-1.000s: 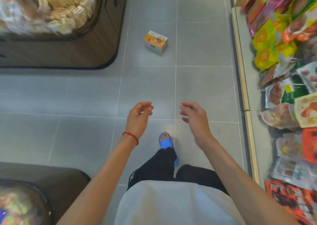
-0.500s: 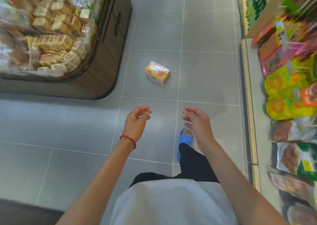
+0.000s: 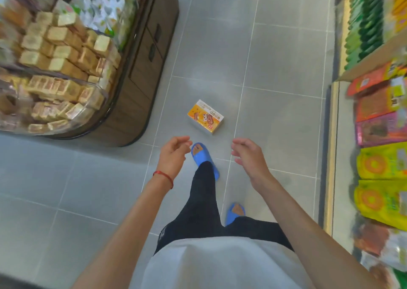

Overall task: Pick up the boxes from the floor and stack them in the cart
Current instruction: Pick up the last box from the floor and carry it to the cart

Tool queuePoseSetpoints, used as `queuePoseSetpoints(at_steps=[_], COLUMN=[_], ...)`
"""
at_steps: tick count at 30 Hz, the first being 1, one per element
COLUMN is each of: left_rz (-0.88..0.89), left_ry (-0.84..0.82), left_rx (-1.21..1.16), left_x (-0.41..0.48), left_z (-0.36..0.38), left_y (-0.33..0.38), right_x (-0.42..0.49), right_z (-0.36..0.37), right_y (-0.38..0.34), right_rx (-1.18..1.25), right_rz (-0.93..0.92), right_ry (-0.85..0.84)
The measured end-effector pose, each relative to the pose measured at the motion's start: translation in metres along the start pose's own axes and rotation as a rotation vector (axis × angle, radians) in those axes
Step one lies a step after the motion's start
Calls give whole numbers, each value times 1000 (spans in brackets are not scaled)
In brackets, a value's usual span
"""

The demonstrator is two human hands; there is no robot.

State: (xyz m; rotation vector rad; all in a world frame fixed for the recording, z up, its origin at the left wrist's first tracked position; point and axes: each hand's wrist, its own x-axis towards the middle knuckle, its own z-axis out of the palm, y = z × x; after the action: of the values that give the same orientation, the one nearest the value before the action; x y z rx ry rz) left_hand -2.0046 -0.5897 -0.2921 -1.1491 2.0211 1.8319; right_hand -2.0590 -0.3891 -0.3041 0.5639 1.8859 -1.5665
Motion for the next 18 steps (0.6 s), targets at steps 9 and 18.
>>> queuePoseSetpoints(at_steps=[9,18], left_rz=[-136,-327], left_ry=[-6,-14], left_rx=[57,79], left_x=[169,288], left_z=[2,37], left_y=[32,-1], right_x=[146,276], right_z=[36,58], right_y=[-50,-40], right_rx=[-89,-114], right_rz=[105,258], right_ry=[37,67])
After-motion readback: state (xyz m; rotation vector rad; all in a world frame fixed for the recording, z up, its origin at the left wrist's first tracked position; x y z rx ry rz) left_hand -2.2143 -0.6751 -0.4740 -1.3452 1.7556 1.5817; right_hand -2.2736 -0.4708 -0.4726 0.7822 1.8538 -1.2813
